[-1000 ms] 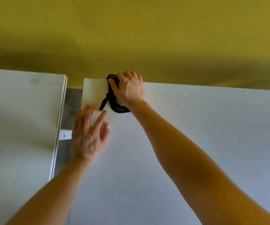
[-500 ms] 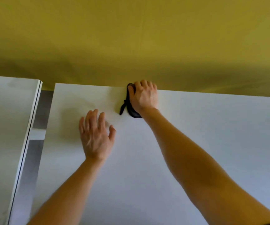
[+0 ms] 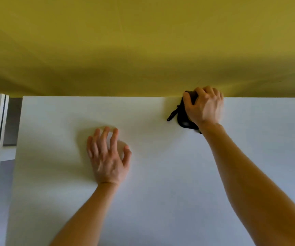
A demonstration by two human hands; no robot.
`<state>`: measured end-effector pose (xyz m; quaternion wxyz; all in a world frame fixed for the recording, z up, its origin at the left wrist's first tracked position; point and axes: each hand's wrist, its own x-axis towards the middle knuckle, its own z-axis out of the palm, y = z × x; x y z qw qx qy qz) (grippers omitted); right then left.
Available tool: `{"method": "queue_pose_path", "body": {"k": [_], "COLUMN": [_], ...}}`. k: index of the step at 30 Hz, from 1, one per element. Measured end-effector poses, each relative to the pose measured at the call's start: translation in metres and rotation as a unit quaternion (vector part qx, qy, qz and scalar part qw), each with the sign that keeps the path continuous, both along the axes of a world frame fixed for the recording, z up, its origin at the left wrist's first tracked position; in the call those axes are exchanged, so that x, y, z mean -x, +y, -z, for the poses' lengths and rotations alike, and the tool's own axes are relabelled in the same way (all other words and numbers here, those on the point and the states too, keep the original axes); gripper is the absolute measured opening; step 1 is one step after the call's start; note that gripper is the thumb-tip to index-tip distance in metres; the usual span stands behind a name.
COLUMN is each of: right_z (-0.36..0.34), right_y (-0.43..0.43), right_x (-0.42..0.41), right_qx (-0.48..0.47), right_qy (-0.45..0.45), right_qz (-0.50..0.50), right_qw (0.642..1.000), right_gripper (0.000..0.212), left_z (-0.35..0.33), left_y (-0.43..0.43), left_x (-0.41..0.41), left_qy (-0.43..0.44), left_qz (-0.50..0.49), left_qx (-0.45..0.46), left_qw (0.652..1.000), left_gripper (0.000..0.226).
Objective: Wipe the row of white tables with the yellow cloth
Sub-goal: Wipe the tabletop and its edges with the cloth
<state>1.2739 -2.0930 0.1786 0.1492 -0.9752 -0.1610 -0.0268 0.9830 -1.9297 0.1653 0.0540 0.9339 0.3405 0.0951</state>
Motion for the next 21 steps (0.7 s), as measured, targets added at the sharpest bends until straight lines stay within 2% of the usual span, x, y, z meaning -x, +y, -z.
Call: {"method": "queue_pose_path", "body": {"k": [2, 6, 8, 10, 13, 18, 21], "right_z": [0.004, -0.002, -0.006, -0.002, 0.010, 0.003, 0.004], "right_y": [0.051, 0.187, 0.220, 0.214, 0.135, -0.037, -0.020], "right_x": [0.030, 0.099, 0.112, 0.101, 0.058, -0.031, -0.011], "right_qx": [0.002, -0.016, -0.010, -0.034, -0.062, -0.037, -0.015], "right_qy": [0.001, 0.053, 0.082, 0.102, 0.075, 0.008, -0.008], "right_qz": [-0.028, -0.199, -0.255, -0.277, -0.223, -0.032, 0.080], "right_qw": [1.000, 0.978, 0.963, 0.955, 0.970, 0.999, 0.997], "right_gripper": [0.047, 0.044, 0.046, 0.046, 0.047, 0.050, 0.043], "left_z": [0.002, 0.001, 0.000, -0.001, -0.001, 0.000, 0.001], "left_y": [0.000, 0.001, -0.001, -0.001, -0.002, 0.001, 0.001], "left_x": [0.003, 0.002, 0.002, 0.000, 0.002, 0.003, 0.004], "left_qy": [-0.004, 0.001, 0.008, 0.007, 0.007, -0.002, -0.004], "left_qz": [0.000, -0.010, -0.008, -0.010, -0.005, 0.001, 0.007], "left_qx": [0.002, -0.009, -0.010, -0.011, -0.012, -0.006, -0.006], "left_qw": [1.000, 1.000, 1.000, 1.000, 1.000, 1.000, 1.000], "left_gripper": [0.059, 0.059, 0.060, 0.059, 0.059, 0.058, 0.058]}}
